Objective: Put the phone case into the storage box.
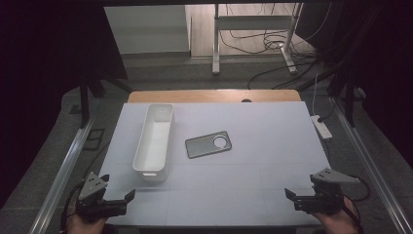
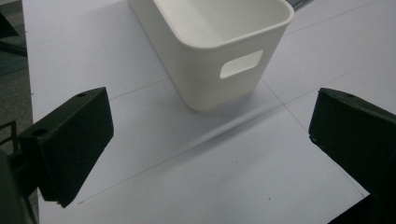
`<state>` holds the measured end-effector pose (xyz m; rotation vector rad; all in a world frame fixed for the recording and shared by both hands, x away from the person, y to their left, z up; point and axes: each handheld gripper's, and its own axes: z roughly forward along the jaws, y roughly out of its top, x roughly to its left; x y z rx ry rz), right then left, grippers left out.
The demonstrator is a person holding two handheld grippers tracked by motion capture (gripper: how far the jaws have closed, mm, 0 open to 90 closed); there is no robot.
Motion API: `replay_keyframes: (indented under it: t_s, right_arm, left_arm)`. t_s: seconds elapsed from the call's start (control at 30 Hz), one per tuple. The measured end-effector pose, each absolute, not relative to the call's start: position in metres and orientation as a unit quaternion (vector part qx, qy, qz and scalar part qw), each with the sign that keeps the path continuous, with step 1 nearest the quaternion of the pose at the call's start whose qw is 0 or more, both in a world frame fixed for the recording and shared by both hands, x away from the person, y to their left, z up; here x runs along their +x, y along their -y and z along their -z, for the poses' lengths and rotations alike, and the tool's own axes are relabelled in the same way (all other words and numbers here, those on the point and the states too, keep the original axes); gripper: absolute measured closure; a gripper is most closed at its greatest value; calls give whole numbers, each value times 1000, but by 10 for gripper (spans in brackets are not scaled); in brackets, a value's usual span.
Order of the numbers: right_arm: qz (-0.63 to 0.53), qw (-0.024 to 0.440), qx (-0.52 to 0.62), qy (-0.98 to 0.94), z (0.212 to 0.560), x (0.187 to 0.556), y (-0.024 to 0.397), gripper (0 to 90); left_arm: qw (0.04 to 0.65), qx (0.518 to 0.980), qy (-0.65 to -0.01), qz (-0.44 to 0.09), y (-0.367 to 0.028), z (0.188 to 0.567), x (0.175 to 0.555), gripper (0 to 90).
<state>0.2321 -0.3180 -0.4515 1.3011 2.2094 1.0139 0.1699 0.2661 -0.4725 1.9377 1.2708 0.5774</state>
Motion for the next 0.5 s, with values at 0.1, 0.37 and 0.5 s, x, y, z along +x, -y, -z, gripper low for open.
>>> replay_keyframes:
  t_s: [0.1,0.37,0.5]
  right_arm:
    - [-359,187,463,-789,452,233,317,0]
    - [-354,179,460,-794,453,234,317,0]
    - [-352,174,459,-797,453,235,316,0]
  left_arm:
    - [365,759,-490,-225,-265,472,170,12]
    - [364,763,-487,-220,-264,473,171,13]
    - [367,763,-487,-216,-266,473,171,15]
